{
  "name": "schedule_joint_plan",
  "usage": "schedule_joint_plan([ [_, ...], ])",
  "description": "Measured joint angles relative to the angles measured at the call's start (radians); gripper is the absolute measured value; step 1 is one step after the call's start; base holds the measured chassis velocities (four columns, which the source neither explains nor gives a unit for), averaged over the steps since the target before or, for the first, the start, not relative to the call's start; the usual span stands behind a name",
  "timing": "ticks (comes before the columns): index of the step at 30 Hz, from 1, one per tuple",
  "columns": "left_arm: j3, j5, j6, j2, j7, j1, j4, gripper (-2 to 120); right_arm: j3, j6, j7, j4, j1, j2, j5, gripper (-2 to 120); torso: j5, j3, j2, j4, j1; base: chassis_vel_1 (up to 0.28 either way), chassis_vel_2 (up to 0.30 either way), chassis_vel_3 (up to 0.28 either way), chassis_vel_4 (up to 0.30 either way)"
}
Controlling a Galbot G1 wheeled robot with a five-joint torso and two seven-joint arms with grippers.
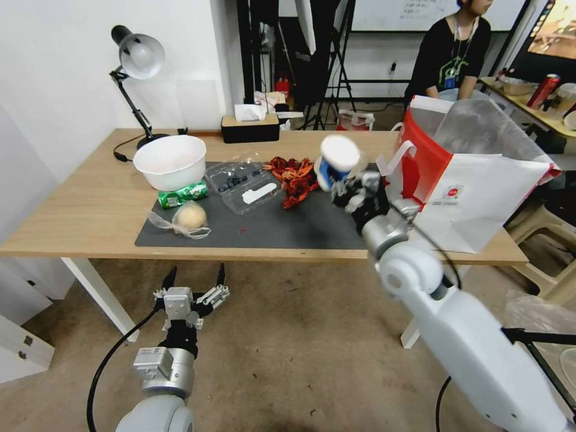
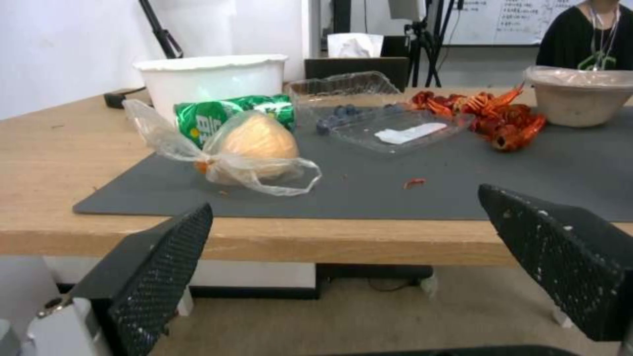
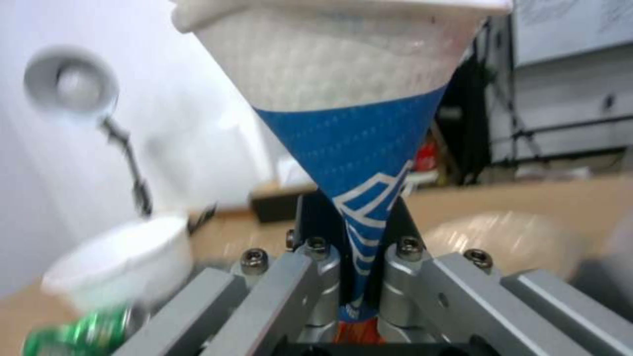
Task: Pick up the trash from the table and place it into the takeout bag.
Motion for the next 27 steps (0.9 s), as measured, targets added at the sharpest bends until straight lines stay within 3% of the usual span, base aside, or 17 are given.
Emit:
schedule_joint_plan([
  [8, 0.007, 0.009, -0.010, 0.000, 0.001, 0.007, -0.005, 100, 0.138, -0.116, 0.168, 0.057, 0.089, -0.043, 0.080, 0, -0.0001, 0.000, 0.000, 0.0000, 0.000, 0.000, 0.000, 0.000, 0.000],
  [19, 0.014, 0.018, -0.021, 0.000, 0.005, 0.015, -0.008, 100, 0.314, -0.310, 0.437, 0.024, 0.101, -0.059, 0.190, 0, 0.0001, 0.000, 0.000, 0.0000, 0.000, 0.000, 0.000, 0.000, 0.000],
  [27, 0.016, 0.018, -0.022, 0.000, 0.006, 0.014, -0.008, 100, 0.340, -0.374, 0.535, -0.009, 0.089, -0.089, 0.322, 0, -0.0001, 0.000, 0.000, 0.0000, 0.000, 0.000, 0.000, 0.000, 0.000],
])
